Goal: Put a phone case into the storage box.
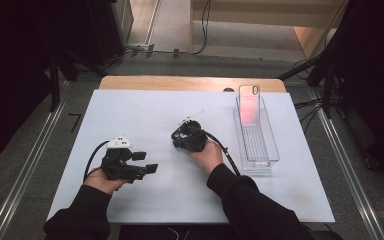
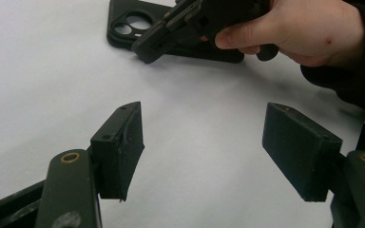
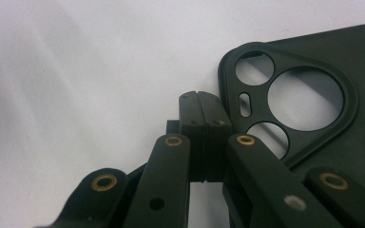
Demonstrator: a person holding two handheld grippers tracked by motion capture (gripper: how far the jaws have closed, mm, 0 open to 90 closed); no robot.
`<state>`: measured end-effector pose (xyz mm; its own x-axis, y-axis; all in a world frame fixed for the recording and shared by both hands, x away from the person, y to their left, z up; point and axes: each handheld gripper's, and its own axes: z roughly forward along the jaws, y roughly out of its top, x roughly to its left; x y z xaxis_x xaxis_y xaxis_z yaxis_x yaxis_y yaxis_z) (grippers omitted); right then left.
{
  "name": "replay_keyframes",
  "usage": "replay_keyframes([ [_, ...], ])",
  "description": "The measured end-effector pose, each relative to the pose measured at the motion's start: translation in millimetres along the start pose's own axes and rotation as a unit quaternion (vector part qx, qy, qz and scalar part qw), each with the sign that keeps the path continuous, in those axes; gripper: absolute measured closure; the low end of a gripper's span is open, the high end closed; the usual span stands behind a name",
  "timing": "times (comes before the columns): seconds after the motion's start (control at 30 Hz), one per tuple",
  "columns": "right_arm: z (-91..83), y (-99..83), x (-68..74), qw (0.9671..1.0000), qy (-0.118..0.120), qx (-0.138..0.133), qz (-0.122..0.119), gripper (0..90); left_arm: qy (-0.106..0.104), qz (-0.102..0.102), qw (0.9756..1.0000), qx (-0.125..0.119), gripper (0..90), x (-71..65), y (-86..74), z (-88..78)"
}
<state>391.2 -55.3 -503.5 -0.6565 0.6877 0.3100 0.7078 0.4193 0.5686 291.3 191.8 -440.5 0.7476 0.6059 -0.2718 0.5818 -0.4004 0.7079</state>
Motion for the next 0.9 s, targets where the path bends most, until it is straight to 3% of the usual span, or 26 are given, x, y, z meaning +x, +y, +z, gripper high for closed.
replay_keyframes([
  [0.17,-10.6,0.2,3.3,0.9998,0.02,-0.004,0.002,77.2,0.0,0.0,1.0,-0.001,30.5,0.7,-0.1,-0.7],
  [0.27,-22.7,1.0,5.9,0.999,0.043,-0.011,0.004,67.8,0.001,-0.001,1.0,-0.001,30.5,1.1,-0.2,-0.9],
  [0.47,-48.5,-2.2,9.0,0.9978,0.058,-0.026,-0.018,46.6,0.001,-0.002,1.0,-0.003,30.5,0.7,-0.1,-1.1],
  [0.77,-88.0,-19.7,11.0,0.9937,0.08,-0.054,-0.057,35.7,-0.002,-0.001,1.0,-0.004,30.5,-0.4,-0.4,-0.1],
  [0.9,-104.3,-28.4,8.9,0.992,0.092,-0.07,-0.051,35.3,-0.001,0.0,1.0,-0.001,30.5,-1.3,0.0,0.2],
])
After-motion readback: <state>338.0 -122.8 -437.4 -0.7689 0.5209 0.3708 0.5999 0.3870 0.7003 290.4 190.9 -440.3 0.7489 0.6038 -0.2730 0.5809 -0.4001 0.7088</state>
